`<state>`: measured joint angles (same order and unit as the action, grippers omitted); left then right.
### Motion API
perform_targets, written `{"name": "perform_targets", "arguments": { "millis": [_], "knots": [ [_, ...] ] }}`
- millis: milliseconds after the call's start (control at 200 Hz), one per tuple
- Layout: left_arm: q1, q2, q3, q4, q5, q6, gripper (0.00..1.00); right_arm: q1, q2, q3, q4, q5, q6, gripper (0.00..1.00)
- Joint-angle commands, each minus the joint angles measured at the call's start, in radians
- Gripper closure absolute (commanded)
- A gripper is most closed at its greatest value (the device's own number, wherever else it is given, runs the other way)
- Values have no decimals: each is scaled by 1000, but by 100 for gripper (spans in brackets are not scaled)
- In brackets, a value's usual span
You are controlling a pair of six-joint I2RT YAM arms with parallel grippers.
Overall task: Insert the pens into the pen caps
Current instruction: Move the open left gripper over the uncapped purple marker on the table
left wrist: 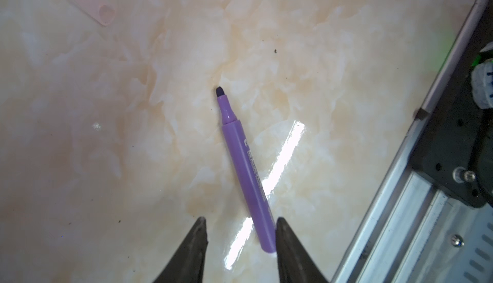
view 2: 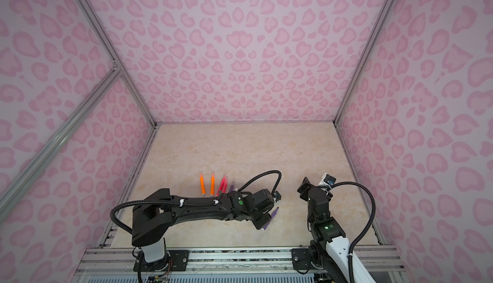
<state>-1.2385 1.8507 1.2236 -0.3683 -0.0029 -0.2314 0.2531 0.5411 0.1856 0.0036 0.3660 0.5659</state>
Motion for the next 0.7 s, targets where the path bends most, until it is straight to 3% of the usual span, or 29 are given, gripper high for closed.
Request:
{"name": "perform_targets", "arguments": {
  "millis": [0,695],
  "knots": [
    [0,21,21,-14,18,2,55,0,4,-3,32,-5,1,15],
    [3,168,152,-81,-1,-64,54,0,-18,-14,38,-20,-5,15]
  ]
}}
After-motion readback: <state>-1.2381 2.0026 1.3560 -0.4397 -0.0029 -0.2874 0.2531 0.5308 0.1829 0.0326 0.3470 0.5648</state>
